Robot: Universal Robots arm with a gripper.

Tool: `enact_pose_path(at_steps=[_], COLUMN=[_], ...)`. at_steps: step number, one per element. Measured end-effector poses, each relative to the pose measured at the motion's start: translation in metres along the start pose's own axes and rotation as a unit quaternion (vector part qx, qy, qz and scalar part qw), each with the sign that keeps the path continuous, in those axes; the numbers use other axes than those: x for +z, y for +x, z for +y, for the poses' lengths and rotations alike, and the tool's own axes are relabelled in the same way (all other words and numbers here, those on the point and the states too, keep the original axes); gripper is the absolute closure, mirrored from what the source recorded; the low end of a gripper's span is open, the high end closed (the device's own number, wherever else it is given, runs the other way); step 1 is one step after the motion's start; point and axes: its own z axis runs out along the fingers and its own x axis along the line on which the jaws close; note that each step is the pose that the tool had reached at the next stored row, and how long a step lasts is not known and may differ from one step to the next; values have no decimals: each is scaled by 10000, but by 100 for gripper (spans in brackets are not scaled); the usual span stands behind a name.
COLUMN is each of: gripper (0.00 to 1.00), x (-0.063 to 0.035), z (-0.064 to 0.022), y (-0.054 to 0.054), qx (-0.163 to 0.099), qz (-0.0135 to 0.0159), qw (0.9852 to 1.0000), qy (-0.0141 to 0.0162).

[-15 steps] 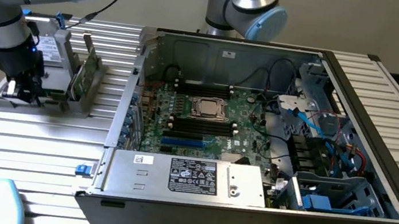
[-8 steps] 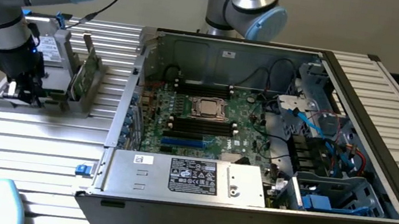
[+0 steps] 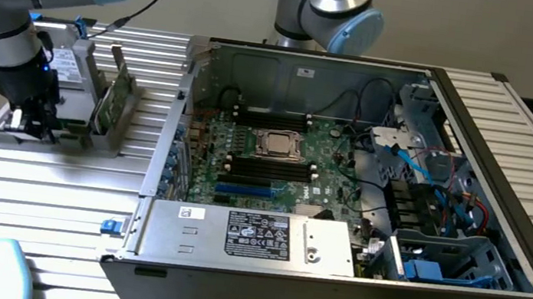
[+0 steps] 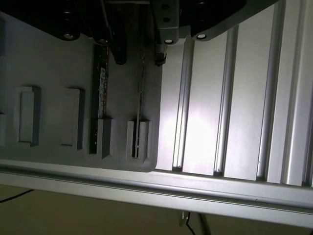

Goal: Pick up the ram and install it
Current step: 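Pick up the ram and move it above insertion slot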

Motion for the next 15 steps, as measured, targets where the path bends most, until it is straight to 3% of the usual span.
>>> enact_pose_path(at_steps=[15], gripper=[63], x=[2], z=[8], y=[-4], qx=[8], qz=[-10], qw=[10000], qy=[2])
